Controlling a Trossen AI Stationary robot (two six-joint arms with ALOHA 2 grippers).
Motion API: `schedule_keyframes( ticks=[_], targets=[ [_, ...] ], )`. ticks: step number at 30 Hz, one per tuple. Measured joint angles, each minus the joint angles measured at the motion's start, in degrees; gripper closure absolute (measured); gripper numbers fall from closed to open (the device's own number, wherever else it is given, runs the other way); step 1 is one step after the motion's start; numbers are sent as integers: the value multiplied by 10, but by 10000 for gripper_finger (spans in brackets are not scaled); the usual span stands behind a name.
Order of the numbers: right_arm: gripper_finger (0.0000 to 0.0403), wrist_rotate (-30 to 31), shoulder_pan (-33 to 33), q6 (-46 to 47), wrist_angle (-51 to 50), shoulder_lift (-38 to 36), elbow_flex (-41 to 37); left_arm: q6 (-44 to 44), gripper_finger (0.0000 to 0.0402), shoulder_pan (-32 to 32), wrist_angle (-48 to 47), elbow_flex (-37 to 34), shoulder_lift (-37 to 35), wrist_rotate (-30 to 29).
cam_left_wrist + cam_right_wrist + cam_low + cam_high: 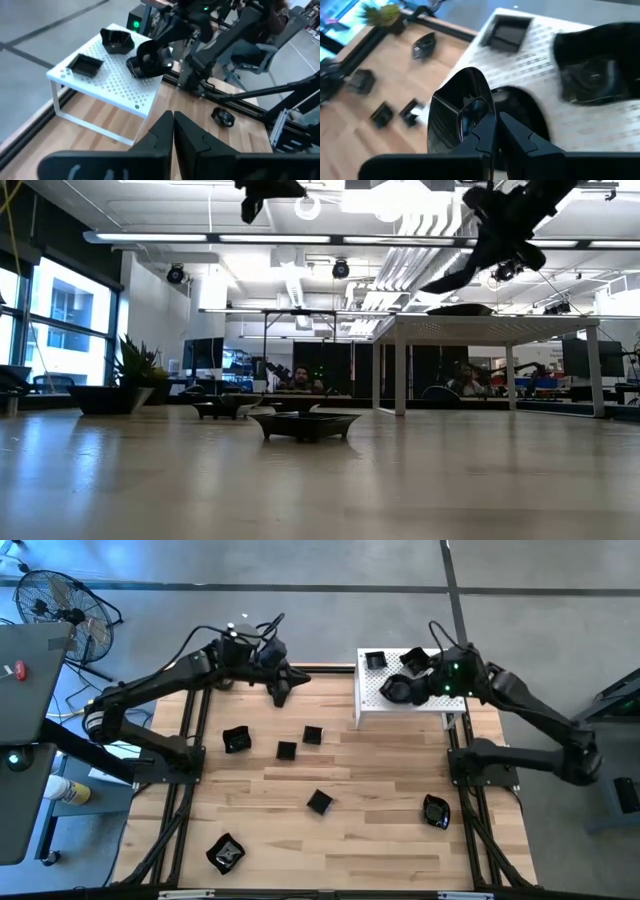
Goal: Pick & Place Mini shaped plates
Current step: Stack the leaf-shaped plate on top of the leaf-shaped plate on the shelf
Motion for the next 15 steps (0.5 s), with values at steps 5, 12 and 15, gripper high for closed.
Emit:
schedule_keyframes(
  ticks=[5,12,15],
  targets=[
    [386,-10,-60,-1,0,13,0,1,399,0,-4,0,0,1],
    [386,-18,-64,46,-4,16,0,1,401,0,-20,0,0,-5],
    [386,-23,-64,61,-24,16,0,1,401,0,-20,0,0,-6]
  ],
)
